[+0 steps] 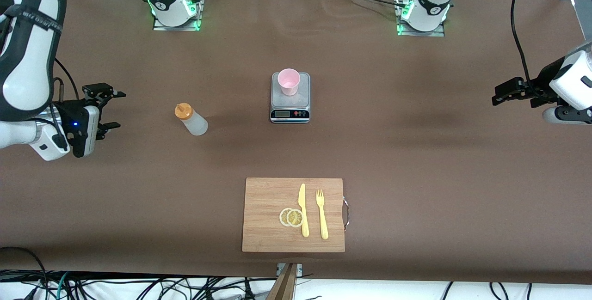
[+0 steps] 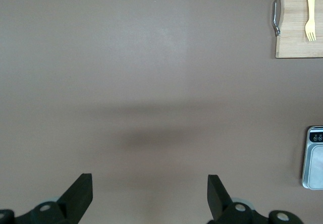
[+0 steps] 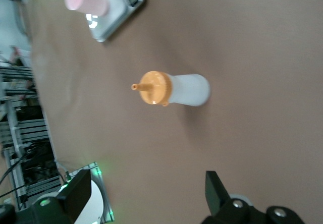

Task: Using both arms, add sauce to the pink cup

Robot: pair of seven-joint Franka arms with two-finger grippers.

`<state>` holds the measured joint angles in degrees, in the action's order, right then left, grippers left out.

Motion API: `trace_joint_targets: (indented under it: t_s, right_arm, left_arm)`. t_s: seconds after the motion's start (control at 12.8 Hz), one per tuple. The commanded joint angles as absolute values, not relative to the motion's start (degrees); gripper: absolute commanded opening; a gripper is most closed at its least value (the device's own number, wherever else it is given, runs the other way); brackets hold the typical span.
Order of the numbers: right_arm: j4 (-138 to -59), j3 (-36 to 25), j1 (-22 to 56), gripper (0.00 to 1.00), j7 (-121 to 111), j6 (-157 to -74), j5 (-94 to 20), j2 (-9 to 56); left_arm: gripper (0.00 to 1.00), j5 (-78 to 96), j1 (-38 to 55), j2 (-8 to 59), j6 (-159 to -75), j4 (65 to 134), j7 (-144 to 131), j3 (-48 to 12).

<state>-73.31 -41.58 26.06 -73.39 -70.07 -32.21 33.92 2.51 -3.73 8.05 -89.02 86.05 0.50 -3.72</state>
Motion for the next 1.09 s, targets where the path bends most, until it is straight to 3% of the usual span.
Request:
trace_joint_targets:
  t_s: [0.0, 0.31, 0.7, 0.86, 1.02]
  right_arm:
    - [-75.7, -39.2, 28.0, 1.00, -60.2, -77.9, -24.6, 28.5]
    - [-86.0, -21.4, 22.1, 1.00, -36.5, -84.9, -6.5, 16.1]
    - [-96.7, -3.4, 8.0, 1.00, -13.2, -91.7, 1.4, 5.2]
    - [-100.2, -2.5, 6.2, 1.00, -10.5, -94.3, 0.9, -0.7]
    - [-100.0, -2.5, 4.3, 1.00, -3.5, -91.8, 0.8, -4.1]
  left_arm:
    - [1.00, 2.0, -3.6, 8.5, -88.2, 84.7, 1.4, -3.6]
    - [1.00, 2.0, -3.6, 8.9, -88.2, 84.6, 1.4, -3.6]
    - [1.00, 2.0, -3.6, 8.9, -88.2, 84.6, 1.5, -3.6]
    - [1.00, 2.0, -3.6, 8.9, -88.2, 84.6, 1.5, -3.6]
    - [1.00, 2.0, -3.6, 8.9, -88.2, 84.6, 1.4, -3.6]
